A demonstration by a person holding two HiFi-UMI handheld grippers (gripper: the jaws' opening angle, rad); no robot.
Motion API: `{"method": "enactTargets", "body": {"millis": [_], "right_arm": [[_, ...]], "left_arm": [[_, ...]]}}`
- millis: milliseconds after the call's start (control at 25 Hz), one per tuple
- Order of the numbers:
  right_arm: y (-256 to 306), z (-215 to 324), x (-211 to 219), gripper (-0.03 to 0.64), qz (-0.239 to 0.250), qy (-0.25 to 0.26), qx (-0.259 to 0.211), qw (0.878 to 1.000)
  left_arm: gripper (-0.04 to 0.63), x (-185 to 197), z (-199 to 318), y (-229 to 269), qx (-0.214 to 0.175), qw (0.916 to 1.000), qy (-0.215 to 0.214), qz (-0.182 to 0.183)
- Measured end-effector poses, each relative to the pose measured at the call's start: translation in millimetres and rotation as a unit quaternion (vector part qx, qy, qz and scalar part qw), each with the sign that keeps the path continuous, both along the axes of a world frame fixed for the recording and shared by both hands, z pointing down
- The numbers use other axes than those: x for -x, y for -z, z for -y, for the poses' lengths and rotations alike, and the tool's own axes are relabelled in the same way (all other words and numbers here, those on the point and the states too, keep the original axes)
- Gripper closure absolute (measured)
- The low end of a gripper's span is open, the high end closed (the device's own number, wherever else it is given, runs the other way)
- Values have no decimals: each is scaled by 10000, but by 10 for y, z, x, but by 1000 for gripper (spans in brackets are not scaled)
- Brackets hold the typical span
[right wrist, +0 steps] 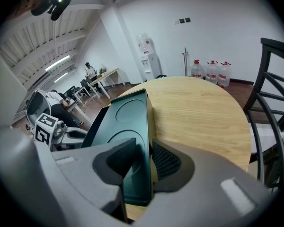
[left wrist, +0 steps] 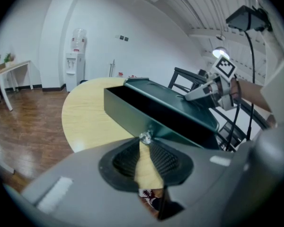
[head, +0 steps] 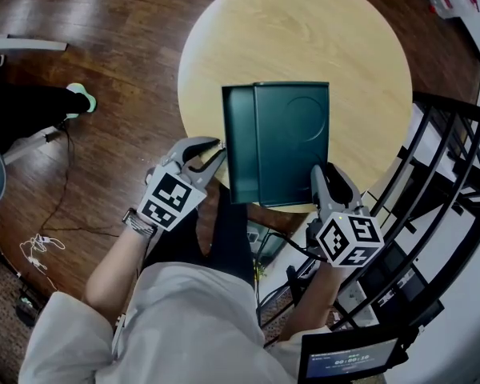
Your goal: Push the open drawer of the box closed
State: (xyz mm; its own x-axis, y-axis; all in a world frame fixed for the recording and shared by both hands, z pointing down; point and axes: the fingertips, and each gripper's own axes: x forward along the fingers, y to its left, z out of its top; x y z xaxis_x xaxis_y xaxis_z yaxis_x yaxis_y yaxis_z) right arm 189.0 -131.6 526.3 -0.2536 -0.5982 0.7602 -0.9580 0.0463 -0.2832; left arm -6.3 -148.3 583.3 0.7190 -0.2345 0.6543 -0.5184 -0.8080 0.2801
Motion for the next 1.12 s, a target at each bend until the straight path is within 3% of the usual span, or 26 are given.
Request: {"method": "enactTargets", "body": {"millis": [1120], "right_arm": [[1, 8, 26, 506, -12, -58, -41, 10000]], "left_arm": [[517, -351, 31, 36, -76, 9988, -482, -59]]}}
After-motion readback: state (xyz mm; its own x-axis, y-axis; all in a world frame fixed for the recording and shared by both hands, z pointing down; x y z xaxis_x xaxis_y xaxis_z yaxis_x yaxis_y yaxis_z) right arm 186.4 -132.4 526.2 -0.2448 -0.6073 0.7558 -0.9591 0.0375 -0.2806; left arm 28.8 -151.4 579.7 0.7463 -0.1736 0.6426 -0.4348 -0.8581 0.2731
